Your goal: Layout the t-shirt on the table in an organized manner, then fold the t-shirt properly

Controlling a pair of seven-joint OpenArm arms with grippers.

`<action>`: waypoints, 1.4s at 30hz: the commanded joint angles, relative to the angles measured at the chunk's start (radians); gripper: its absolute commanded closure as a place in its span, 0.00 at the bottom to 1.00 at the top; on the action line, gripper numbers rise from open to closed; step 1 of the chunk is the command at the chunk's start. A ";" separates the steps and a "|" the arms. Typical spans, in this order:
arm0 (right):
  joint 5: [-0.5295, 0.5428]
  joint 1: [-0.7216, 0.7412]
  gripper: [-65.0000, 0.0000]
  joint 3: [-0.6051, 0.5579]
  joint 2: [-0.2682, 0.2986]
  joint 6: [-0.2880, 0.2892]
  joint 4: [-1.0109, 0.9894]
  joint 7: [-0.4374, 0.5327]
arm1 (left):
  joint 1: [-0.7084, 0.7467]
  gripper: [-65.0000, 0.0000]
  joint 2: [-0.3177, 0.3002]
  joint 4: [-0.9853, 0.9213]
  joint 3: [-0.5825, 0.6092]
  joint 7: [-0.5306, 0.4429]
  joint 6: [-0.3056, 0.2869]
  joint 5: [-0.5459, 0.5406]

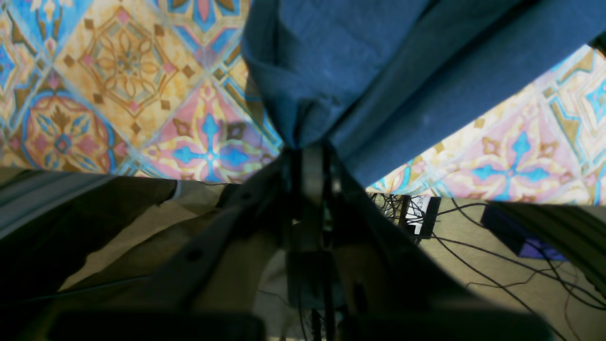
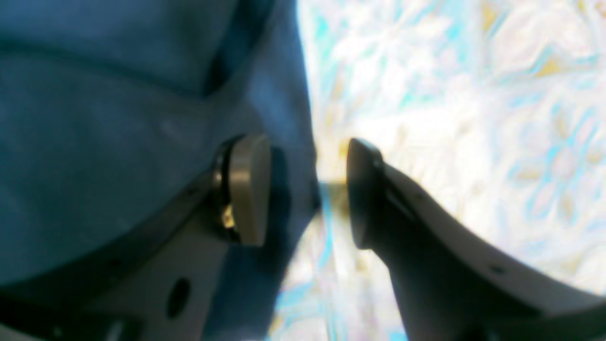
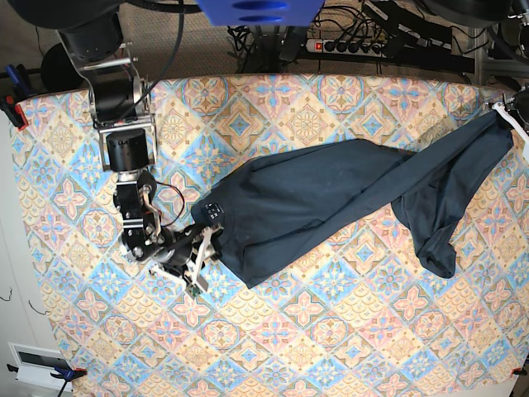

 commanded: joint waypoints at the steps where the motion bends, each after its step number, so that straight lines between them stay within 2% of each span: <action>1: 0.044 0.042 0.60 0.016 -0.008 0.006 0.008 0.033 | -0.002 1.00 -0.023 0.013 -0.010 -0.012 0.001 0.000; 6: 0.214 0.044 0.60 0.030 -0.008 0.006 -0.047 0.034 | -0.002 1.00 -0.021 0.013 -0.010 -0.012 0.001 -0.001; 8: 0.251 0.044 0.60 0.027 -0.026 0.006 -0.068 0.046 | -0.003 1.00 -0.017 0.013 -0.010 -0.012 0.001 -0.001; 15: 0.245 0.044 0.53 0.023 -0.034 0.006 -0.133 0.146 | -0.003 1.00 0.003 0.014 -0.010 -0.012 0.001 -0.003; 22: 0.245 0.044 0.52 0.023 -0.037 0.006 -0.180 0.217 | -0.005 1.00 0.014 0.016 -0.010 -0.012 0.001 -0.003; 25: 0.242 0.044 0.52 0.023 -0.074 0.006 -0.211 0.252 | -0.005 1.00 0.014 0.016 -0.010 -0.012 0.001 -0.003; 31: 0.241 0.044 0.45 0.023 -0.105 0.006 -0.274 0.293 | -0.005 1.00 0.014 0.017 -0.010 -0.012 0.001 -0.003; 34: 0.239 0.044 0.45 0.022 -0.125 0.006 -0.288 0.321 | -0.005 1.00 0.014 0.017 -0.010 -0.012 0.001 -0.003; 42: 0.239 0.044 0.45 0.027 -0.120 0.006 -0.280 0.338 | -0.005 1.00 0.014 0.017 -0.010 -0.012 0.001 -0.003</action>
